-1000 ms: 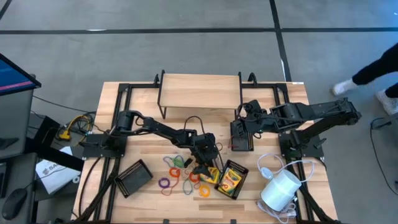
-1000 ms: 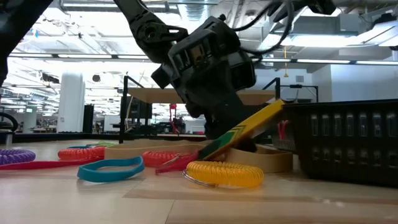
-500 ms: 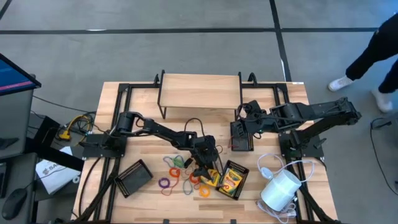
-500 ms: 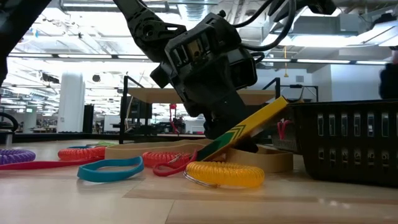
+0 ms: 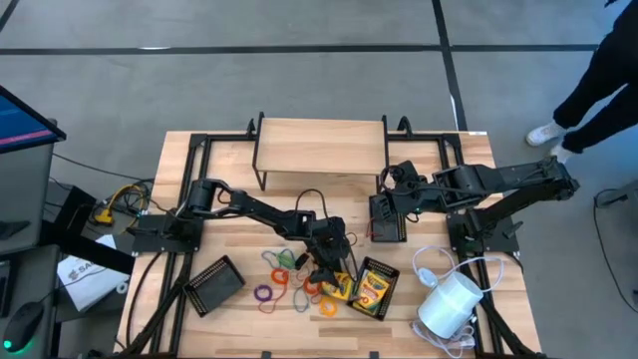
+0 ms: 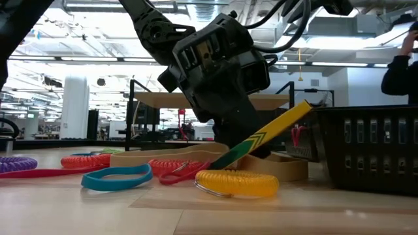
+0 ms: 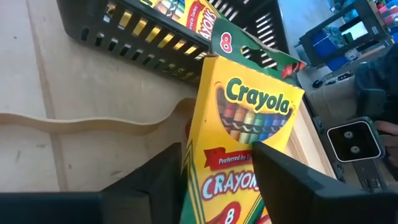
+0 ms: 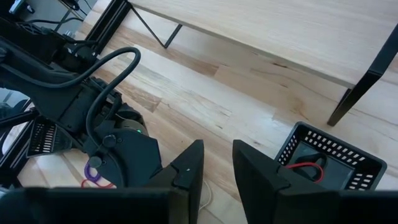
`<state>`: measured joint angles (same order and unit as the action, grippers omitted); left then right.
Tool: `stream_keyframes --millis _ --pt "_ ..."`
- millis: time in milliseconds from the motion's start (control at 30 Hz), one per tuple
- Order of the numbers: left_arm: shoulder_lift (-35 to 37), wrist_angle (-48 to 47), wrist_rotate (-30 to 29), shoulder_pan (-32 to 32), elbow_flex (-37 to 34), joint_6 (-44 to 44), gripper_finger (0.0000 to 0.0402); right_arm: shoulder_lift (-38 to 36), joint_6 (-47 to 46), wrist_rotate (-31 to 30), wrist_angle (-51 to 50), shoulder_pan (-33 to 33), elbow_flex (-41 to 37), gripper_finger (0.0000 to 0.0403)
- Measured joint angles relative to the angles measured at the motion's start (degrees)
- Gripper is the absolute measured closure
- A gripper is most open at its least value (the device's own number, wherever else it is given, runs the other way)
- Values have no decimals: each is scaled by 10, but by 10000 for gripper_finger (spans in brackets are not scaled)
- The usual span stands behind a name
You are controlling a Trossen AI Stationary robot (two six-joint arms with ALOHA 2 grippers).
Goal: Pick & Place Office Desk Supplies
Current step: Put the crayon box into the bottom right black bin
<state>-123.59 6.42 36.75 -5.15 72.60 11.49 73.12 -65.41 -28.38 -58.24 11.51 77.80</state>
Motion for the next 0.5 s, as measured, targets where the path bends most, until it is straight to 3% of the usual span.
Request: stream_keyframes --millis 500 --pt "5 6 6 3 -1 -4 267 0 14 0 -1 -1 0 319"
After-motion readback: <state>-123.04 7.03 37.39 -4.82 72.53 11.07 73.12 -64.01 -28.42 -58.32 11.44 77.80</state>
